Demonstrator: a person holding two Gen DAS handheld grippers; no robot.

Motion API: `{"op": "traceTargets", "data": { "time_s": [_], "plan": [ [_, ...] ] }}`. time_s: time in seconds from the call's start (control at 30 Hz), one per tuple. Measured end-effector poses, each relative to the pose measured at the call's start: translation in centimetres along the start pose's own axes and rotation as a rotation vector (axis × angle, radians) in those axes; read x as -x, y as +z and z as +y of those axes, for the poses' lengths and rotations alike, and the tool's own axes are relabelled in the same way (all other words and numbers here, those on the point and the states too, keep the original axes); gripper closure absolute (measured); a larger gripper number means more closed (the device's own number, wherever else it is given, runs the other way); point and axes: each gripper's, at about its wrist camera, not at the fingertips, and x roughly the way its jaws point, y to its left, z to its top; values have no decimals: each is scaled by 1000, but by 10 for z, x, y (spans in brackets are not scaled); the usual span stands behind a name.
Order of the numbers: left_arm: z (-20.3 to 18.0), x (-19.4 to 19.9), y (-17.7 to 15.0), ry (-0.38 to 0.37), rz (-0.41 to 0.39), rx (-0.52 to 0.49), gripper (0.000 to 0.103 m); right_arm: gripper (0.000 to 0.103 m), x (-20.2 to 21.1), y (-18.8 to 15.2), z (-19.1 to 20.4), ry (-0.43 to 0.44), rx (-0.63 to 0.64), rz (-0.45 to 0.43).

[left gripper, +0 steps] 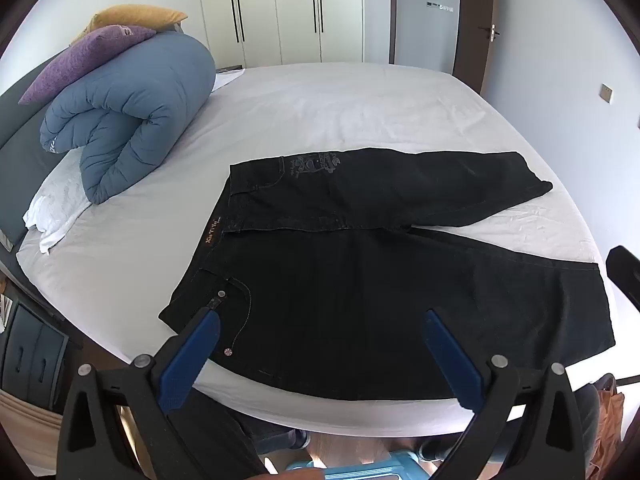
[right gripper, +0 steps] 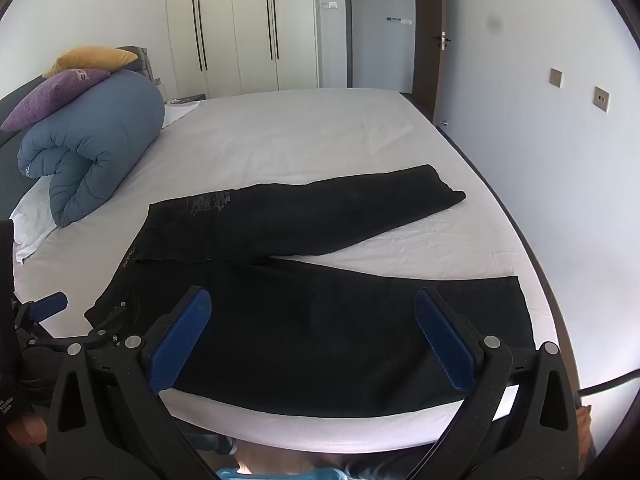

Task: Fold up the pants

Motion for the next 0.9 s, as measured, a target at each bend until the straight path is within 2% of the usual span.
{"op": "traceTargets", "data": {
  "time_s": [0.27,0.37,0.57,0.9],
  "plan": [
    [-2,1,1,4,-3,2,0,0,-2,-1,7,2,-1,14],
    [-4,2,0,8,-7,5,0,0,-18,-7,-6,8,-7,38],
    [-2,4,-1,4,-10,6,0,0,-27,-14,-7,8,-29,82],
    [5,5,2,6,-7,9,0,0,-43,-20,-4,-34,-25,141]
  ]
}}
